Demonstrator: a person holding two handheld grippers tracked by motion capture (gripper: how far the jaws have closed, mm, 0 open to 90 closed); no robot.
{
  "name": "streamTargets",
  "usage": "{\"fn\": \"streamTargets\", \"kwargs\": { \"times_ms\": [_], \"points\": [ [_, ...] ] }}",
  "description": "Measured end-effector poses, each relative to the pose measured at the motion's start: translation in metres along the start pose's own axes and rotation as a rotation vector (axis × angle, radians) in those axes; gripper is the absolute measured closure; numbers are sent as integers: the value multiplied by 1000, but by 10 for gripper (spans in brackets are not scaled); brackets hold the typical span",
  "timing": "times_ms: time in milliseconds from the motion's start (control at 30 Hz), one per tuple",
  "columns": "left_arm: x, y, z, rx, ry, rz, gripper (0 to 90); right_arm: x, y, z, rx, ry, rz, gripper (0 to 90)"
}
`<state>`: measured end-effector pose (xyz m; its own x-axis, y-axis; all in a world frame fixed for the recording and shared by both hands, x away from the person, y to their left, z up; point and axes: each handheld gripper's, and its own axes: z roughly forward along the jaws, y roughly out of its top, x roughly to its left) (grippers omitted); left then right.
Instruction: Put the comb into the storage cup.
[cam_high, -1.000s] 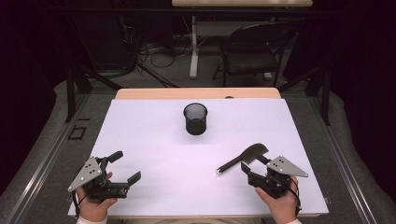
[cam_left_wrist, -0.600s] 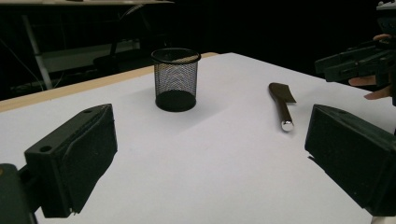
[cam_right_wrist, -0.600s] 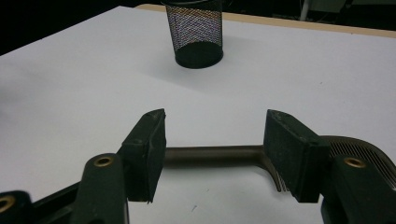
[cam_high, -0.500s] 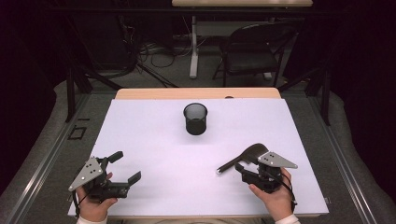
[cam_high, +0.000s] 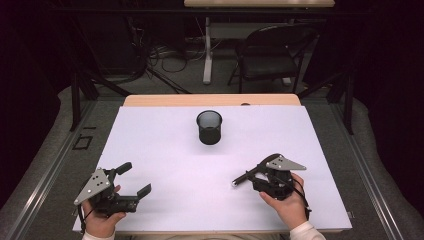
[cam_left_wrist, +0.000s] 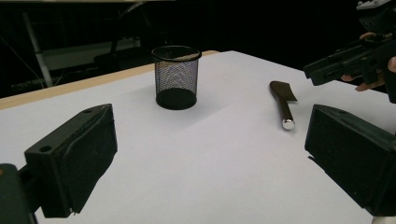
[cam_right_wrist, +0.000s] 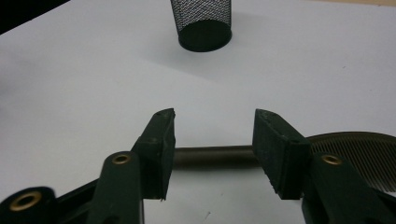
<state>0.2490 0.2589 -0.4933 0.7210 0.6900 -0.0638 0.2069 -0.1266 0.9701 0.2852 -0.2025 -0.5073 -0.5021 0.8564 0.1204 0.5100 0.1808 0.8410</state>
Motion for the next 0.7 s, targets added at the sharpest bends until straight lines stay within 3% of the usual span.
{"fn": "streamTargets", "kwargs": {
  "times_ms": [300, 700],
  "points": [
    [0, 0, 0, 1, -2, 0, 23, -1, 11, 13, 66, -20, -11, 690],
    [1, -1, 0, 5, 4, -6, 24, -2, 18, 31, 133, -17, -9, 859]
  ]
}}
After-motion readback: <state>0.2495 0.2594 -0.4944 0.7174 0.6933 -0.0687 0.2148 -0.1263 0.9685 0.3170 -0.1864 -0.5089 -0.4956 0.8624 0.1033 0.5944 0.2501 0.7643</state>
